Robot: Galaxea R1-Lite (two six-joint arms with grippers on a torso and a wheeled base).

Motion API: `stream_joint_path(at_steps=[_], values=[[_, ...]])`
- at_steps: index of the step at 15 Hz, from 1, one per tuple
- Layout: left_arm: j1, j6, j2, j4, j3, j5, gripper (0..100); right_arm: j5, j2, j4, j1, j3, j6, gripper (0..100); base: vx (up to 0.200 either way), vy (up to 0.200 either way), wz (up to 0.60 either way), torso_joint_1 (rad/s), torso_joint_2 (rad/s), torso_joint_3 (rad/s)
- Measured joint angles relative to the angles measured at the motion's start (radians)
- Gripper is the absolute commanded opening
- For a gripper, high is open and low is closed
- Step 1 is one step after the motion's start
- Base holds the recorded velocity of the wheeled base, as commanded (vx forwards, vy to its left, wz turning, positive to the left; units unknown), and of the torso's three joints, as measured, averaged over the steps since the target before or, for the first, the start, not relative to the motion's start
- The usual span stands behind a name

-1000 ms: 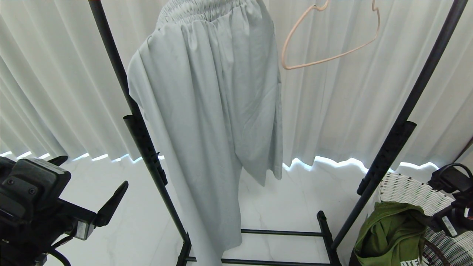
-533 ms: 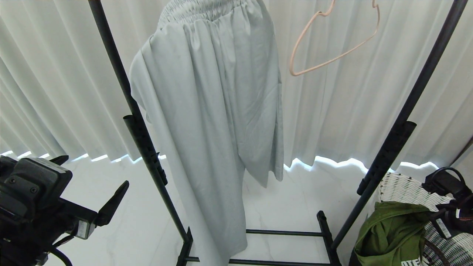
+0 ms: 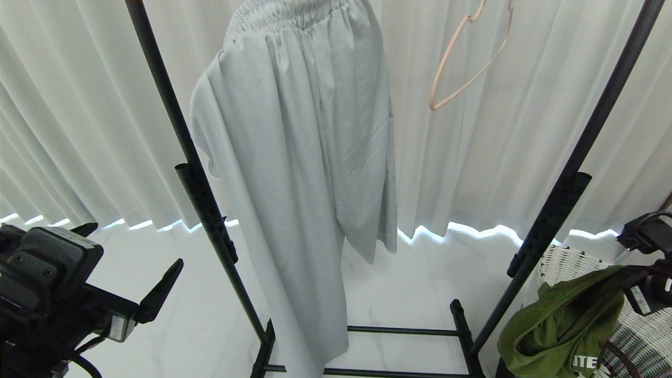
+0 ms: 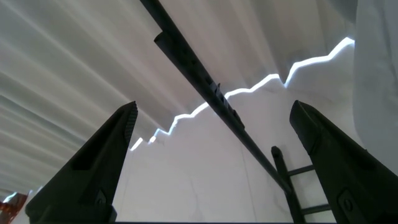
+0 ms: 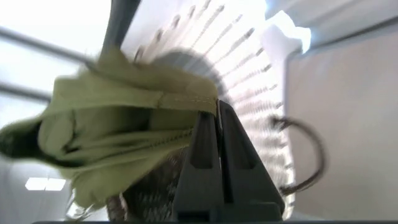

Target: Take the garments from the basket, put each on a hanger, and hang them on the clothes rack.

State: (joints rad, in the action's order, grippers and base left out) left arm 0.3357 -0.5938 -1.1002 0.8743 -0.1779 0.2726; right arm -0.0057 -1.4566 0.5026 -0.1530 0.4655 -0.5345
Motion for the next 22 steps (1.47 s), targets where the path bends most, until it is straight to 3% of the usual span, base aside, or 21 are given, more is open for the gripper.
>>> stream_joint_path(at_steps=[2, 4, 7, 9, 13, 22], values=[[-0.001, 0.0, 0.003, -0.001, 0.013, 0.0, 100, 0.0, 0.094, -0.084, 0.027, 0.027, 0.0, 0, -0.2, 0.0, 0.0, 0.005, 0.01, -0.005], [-0.001, 0.0, 0.004, 0.0, 0.015, 0.0, 100, 0.001, 0.201, -0.247, 0.071, 0.069, -0.001, 0, -0.2, 0.0, 0.0, -0.005, 0.0, 0.005], [-0.002, -0.001, 0.005, 0.0, 0.013, 0.0, 100, -0.001, 0.346, -0.467, 0.195, 0.16, -0.001, 0, -0.2, 0.0, 0.0, 0.002, 0.0, 0.005], [-0.001, -0.003, 0.006, 0.0, 0.011, 0.0, 100, -0.004, 0.403, -0.518, 0.267, 0.201, 0.0, 0, -0.2, 0.0, 0.0, 0.002, 0.0, 0.007], [0.0, 0.0, 0.005, 0.001, 0.011, -0.012, 100, -0.004, 0.438, -0.528, 0.387, 0.258, -0.001, 0, 0.0, 0.0, 0.0, 0.0, 0.0, 0.0], [0.011, -0.006, -0.066, 0.001, -0.01, -0.395, 100, -0.004, 0.344, -0.526, 0.734, 0.472, -0.001, 0, 0.0, 0.0, 0.0, 0.0, 0.0, 0.0]])
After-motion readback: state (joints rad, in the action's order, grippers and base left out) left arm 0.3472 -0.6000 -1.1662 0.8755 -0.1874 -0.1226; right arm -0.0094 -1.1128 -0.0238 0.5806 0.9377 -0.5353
